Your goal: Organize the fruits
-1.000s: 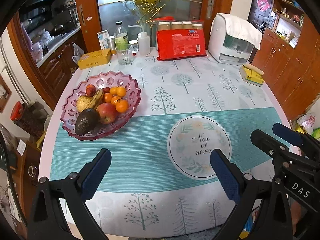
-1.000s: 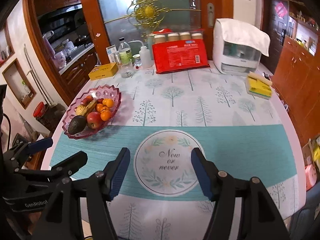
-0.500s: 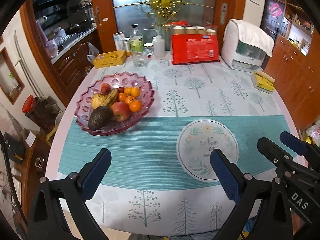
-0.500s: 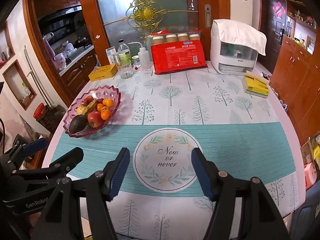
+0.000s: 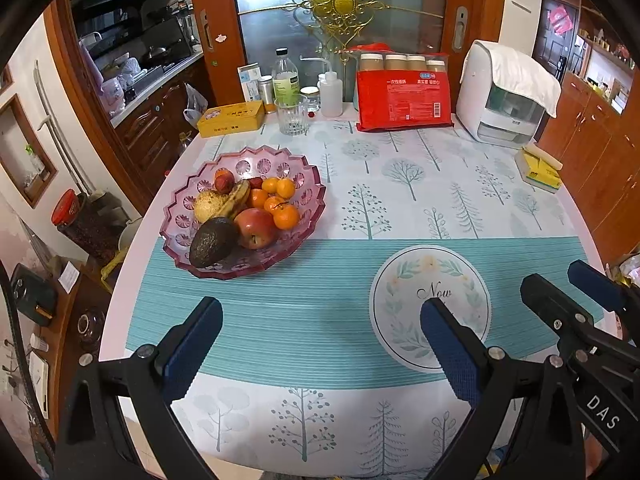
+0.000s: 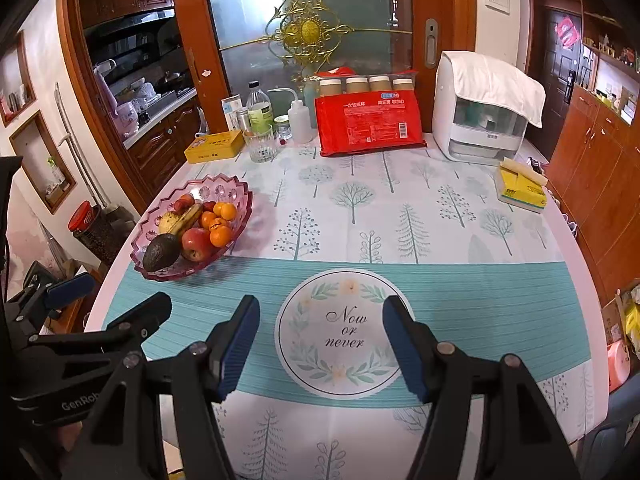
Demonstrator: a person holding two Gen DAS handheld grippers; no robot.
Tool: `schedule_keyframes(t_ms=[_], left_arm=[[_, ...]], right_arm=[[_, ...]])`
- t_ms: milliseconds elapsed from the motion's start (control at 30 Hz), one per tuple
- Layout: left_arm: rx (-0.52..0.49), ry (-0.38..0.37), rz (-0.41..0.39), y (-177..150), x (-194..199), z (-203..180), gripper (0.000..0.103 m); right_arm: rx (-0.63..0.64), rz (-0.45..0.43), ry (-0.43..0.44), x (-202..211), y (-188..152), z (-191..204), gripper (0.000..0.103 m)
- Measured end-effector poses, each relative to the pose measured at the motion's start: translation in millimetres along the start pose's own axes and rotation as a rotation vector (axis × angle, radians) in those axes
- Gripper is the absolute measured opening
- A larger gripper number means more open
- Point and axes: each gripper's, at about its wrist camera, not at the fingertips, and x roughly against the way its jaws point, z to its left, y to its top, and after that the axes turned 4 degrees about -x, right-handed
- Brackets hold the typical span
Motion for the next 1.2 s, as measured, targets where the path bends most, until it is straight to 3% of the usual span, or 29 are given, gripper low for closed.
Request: schedule_keyframes(t_ms=[1200], left_arm=[[-0.005,-0.011,0.023,3,-15,3,0.099]], right_arm=[[-0.005,0.006,0.004,-4,4,1,0.065]])
